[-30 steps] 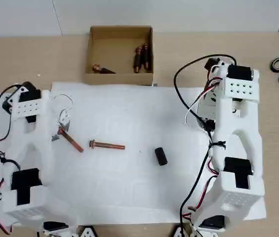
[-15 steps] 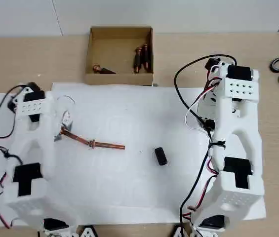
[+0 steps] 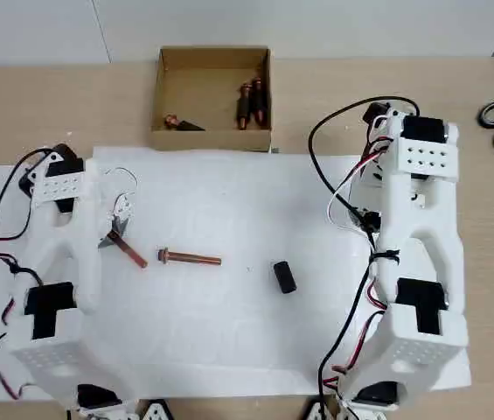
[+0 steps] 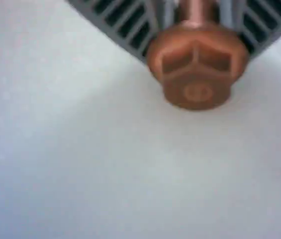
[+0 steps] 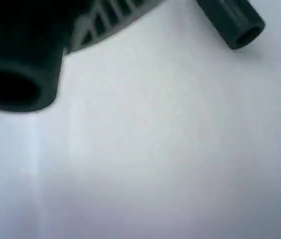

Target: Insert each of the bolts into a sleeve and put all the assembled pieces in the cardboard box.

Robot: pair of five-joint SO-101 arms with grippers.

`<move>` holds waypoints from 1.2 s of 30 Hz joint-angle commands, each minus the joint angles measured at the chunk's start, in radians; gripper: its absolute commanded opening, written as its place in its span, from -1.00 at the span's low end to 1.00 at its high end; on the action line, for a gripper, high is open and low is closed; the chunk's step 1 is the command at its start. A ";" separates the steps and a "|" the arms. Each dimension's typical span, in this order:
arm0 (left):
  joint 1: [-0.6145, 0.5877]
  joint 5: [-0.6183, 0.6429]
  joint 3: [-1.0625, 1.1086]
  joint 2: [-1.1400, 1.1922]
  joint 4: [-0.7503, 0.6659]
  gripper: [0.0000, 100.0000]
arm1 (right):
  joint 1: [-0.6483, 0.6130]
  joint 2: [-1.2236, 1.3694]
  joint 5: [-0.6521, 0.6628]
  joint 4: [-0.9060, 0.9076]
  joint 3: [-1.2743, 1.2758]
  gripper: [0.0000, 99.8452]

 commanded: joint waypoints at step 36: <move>0.144 -0.344 -0.252 -0.832 0.261 -0.99 | -0.105 -0.716 0.000 0.051 0.215 -0.99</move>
